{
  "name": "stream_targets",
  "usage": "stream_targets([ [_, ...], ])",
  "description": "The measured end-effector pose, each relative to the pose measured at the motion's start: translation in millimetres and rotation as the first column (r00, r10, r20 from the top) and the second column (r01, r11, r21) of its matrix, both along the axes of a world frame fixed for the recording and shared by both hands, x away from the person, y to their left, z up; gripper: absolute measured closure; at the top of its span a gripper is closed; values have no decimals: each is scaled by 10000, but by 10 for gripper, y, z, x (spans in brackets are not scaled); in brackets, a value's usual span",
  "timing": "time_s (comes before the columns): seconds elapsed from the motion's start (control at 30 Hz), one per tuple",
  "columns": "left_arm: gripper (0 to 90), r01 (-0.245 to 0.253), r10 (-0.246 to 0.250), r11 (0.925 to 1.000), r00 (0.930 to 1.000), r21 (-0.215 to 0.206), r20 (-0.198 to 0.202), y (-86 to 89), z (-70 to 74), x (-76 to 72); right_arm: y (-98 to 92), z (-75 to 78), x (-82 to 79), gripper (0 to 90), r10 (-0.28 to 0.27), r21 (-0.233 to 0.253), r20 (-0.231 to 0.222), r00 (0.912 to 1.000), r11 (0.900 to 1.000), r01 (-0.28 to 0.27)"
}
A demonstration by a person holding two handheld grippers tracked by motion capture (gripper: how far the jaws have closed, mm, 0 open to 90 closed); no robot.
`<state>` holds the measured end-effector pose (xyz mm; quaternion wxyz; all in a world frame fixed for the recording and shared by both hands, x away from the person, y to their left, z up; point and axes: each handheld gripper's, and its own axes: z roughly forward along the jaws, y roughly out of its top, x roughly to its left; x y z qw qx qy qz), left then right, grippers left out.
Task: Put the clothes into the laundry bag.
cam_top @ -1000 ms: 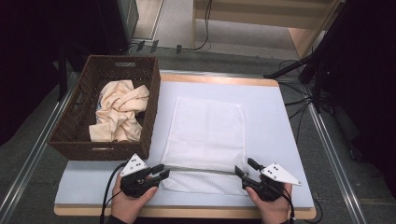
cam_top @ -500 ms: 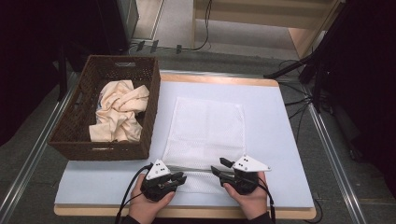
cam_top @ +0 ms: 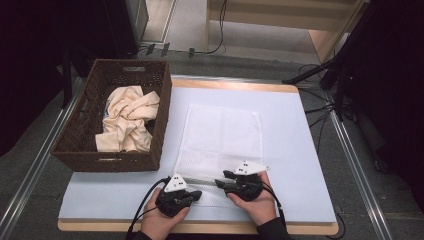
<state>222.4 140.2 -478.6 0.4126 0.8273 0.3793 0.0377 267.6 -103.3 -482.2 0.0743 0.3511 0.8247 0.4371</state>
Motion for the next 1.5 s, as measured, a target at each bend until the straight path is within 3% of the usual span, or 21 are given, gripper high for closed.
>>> stream_targets([
  [0.07, 900, 3, -3, 10000, 10000, -22, -12, 2, -2, 1, 18, -11, -3, 601, 56, -125, 45, 10000, 9999, -56],
  [0.13, 900, 16, -16, 10000, 10000, -51, -19, 5, -5, -3, 48, -15, -19, 726, 56, -488, 197, 9998, 9988, -47],
  [0.2, 900, -1, 0, 10000, 10000, -70, -56, 10, -6, -5, 16, 11, 3, 884, -116, -403, -2, 9999, 9991, 116],
  [0.3, 900, 7, -7, 10000, 10000, -88, -48, 8, -10, -12, -22, 48, 37, 896, -207, -34, -215, 9996, 9998, 206],
  [0.47, 900, 76, -76, 9999, 9999, -98, -65, 8, -11, -9, -26, 132, 122, 898, -465, 268, -79, 9989, 9985, 467],
  [0.5, 900, 83, -84, 9999, 9999, -97, -67, 8, -11, -9, -18, 154, 199, 899, -709, 248, 102, 9974, 9972, 706],
  [0.57, 900, 106, -107, 9999, 9999, -98, -66, 9, -11, -9, -20, 154, 231, 898, -823, 254, 101, 9966, 9963, 821],
  [0.6, 900, 113, -113, 9999, 9999, -101, -60, 8, -12, -10, -60, 145, 339, 899, -1209, 392, -72, 9926, 9919, 1211],
  [0.67, 900, 123, -124, 9999, 9999, -105, -62, 9, -12, -10, -74, 138, 374, 900, -1319, 338, -86, 9912, 9906, 1322],
  [0.87, 900, 159, -160, 9997, 9998, -158, -80, 12, -15, -7, -152, -28, 607, 900, -2225, -189, -194, 9747, 9748, 2221],
  [0.93, 900, 160, -161, 9997, 9998, -157, -76, 12, -15, -8, -157, -32, 617, 900, -2245, -165, -209, 9743, 9744, 2242],
  [1.07, 900, 155, -157, 9998, 9998, -154, -96, 17, -14, -11, -142, -29, 609, 848, -2243, -384, 8, 9745, 9738, 2242],
  [1.1, 900, 155, -156, 9998, 9998, -157, -100, 17, -14, -12, -151, -30, 612, 791, -2186, -303, -48, 9758, 9754, 2183],
  [1.13, 900, 154, -156, 9998, 9998, -162, -102, 17, -15, -12, -162, -28, 612, 701, -2153, -152, -150, 9764, 9765, 2151],
  [1.2, 900, 157, -159, 9997, 9998, -194, -100, 18, -17, -12, -185, -25, 610, 626, -2072, 93, -238, 9780, 9782, 2075],
  [1.23, 900, 176, -178, 9997, 9998, -182, -113, 20, -16, -10, -216, -8, 594, 578, -1912, 441, -210, 9813, 9804, 1920],
  [1.5, 900, 183, -187, 9995, 9997, -248, -185, 23, -17, -1, -257, 138, 461, 472, -1379, 1257, 84, 9904, 9827, 1357],
])
